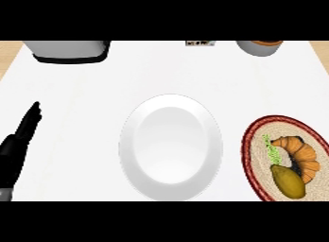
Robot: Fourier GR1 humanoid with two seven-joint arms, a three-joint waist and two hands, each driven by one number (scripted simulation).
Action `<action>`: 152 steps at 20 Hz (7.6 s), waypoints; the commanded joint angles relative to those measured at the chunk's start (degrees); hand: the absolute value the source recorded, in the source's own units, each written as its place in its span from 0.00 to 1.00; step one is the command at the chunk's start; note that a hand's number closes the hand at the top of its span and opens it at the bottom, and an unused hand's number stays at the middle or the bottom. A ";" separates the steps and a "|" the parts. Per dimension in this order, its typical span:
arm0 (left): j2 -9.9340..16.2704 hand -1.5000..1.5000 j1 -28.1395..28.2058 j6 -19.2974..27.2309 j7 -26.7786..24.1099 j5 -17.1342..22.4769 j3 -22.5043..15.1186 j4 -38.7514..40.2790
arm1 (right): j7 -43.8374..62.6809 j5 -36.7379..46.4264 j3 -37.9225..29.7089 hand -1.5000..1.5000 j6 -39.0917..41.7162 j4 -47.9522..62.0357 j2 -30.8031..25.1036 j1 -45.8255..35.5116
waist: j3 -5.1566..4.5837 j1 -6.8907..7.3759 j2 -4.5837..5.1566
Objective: Pick the croissant from the placemat and place it in the plate
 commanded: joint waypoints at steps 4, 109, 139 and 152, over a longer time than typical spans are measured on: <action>-1.61 0.50 4.78 0.81 -2.43 -3.51 1.28 -1.48 | -6.06 -6.67 -8.71 0.00 14.02 1.25 -2.03 10.85 | -0.04 -0.18 0.00; -13.67 0.50 5.18 -11.32 -0.60 -16.53 13.47 -3.56 | -40.10 63.64 16.63 1.00 6.45 33.14 -13.12 -41.62 | -0.10 -0.94 -0.55; -14.93 0.50 0.61 -14.53 -1.43 -16.80 15.75 0.21 | 8.15 67.42 46.13 1.00 -0.50 19.48 18.96 -32.42 | -0.07 0.87 0.30; -16.30 0.50 3.11 -14.95 -3.63 -17.97 16.10 0.33 | 4.13 50.95 42.47 0.00 -13.06 23.70 19.02 -34.41 | -0.04 0.76 0.32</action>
